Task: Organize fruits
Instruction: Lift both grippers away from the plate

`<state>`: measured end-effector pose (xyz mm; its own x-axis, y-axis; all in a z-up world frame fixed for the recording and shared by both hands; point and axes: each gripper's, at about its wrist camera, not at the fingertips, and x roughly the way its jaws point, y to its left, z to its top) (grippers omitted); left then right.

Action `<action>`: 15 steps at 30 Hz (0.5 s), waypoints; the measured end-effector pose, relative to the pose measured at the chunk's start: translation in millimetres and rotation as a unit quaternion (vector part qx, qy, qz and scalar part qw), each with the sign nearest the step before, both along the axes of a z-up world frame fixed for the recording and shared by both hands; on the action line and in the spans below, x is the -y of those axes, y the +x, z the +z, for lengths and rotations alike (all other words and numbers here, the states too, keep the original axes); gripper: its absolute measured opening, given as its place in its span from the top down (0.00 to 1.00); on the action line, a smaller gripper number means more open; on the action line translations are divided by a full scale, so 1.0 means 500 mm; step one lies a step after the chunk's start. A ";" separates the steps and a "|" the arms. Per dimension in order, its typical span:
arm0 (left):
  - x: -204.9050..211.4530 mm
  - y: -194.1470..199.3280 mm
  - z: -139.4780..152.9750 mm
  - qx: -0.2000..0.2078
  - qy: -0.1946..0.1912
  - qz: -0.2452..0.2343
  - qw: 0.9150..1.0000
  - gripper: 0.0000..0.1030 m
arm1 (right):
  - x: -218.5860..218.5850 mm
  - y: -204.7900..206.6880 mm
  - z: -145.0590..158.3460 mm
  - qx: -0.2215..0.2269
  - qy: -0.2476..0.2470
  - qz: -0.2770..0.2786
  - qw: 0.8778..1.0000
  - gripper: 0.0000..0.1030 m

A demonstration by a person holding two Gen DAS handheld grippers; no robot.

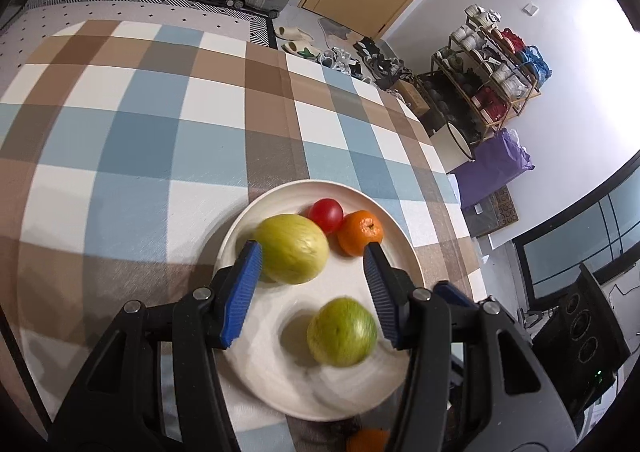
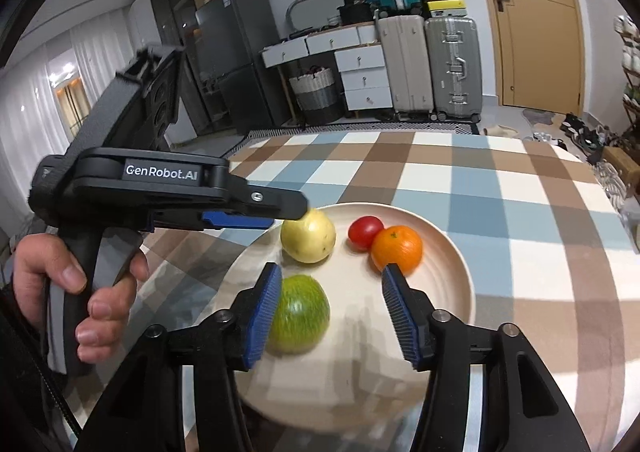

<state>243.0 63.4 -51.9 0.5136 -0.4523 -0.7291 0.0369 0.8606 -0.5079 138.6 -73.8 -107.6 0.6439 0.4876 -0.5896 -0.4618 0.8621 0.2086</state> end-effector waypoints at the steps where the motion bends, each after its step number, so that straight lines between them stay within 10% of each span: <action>1: -0.002 -0.010 0.004 0.001 0.000 0.000 1.000 0.52 | 0.006 -0.009 0.002 0.002 0.001 -0.003 1.000 0.41; 15: 0.015 -0.176 0.045 0.028 0.040 -0.003 0.999 0.52 | 0.054 -0.135 0.040 0.031 0.010 -0.024 0.999 0.33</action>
